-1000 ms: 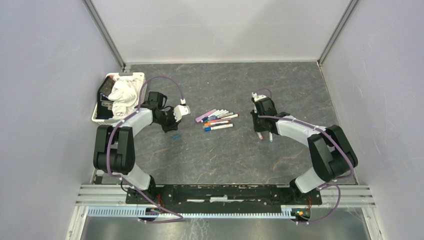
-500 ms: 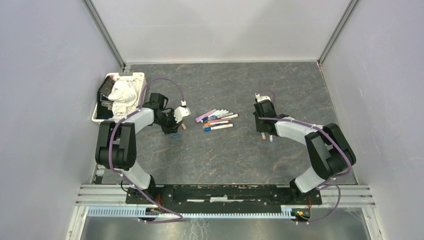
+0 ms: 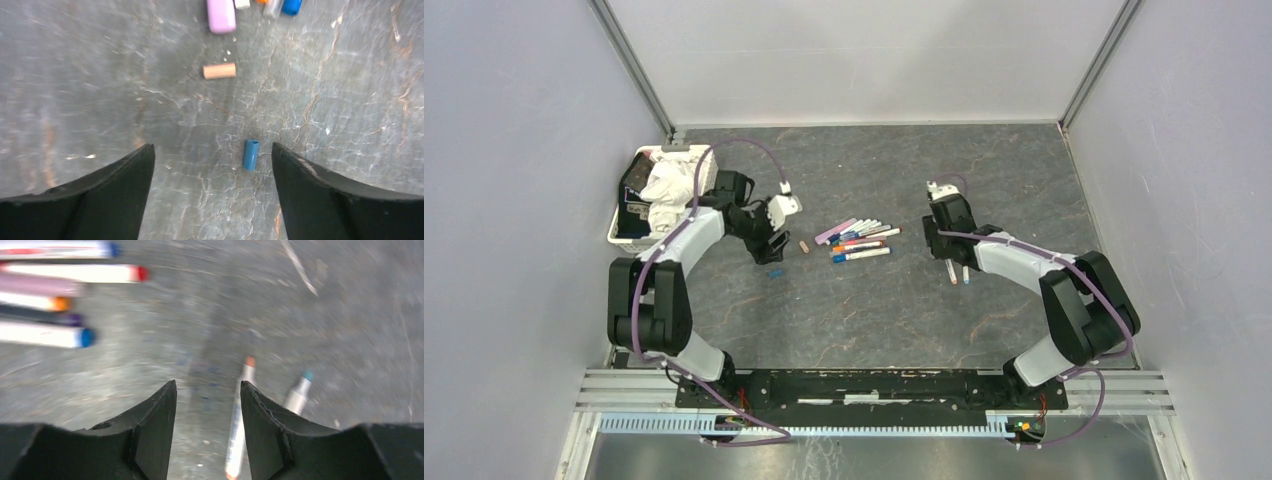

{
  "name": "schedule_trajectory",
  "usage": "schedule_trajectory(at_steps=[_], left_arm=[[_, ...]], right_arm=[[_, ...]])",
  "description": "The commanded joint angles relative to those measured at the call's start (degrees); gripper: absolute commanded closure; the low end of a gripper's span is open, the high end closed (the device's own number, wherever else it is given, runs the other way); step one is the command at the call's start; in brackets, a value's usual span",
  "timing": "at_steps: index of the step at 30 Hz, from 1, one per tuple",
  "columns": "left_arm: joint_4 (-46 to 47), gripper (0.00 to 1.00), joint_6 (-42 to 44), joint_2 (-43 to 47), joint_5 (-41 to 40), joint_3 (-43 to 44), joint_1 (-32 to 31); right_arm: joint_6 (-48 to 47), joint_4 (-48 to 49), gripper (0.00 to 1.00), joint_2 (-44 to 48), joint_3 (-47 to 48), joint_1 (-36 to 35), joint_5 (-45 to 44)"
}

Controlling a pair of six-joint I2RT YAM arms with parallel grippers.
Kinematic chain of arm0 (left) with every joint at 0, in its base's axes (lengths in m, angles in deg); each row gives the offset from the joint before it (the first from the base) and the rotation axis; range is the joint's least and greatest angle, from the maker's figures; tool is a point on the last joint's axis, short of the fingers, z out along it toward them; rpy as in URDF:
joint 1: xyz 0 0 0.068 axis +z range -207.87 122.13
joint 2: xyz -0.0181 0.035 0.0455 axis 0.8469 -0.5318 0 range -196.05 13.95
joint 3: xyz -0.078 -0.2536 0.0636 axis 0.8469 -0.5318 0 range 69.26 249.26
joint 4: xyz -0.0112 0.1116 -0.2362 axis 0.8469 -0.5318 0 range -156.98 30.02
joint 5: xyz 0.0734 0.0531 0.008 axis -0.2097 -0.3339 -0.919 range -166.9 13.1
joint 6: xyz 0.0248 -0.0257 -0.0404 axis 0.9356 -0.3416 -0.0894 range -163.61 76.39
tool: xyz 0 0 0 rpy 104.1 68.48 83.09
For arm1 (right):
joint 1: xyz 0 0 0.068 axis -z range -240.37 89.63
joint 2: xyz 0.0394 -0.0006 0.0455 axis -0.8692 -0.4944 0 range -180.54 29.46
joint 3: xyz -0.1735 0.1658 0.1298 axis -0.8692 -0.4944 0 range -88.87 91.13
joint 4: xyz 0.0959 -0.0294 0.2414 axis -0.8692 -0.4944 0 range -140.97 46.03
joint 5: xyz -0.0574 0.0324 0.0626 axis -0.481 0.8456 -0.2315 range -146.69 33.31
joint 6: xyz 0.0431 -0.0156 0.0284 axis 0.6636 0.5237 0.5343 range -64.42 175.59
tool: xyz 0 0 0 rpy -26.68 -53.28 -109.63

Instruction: Open the pen caps

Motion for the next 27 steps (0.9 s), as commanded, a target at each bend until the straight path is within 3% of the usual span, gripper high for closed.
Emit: schedule_trajectory(at_steps=[1,4,12,27], left_arm=[[-5.11,0.05,-7.86,5.28,4.32,7.94,0.95],[-8.63,0.0,-10.72,5.96,3.84,12.02,1.45],[-13.8,0.0,-15.23,6.51,2.91,16.94,2.72],[-17.33,0.0,-15.37,5.14,4.07,18.2,2.65]], right_arm=[[-11.64,4.65,0.44,-0.19,5.39,-5.65,11.16],[-17.24,7.52,0.42,-2.22,5.95,-7.68,19.29],[-21.26,9.21,0.4,-7.26,10.35,-7.96,27.82],[-22.63,7.11,0.42,-15.69,14.14,-8.57,30.06]])
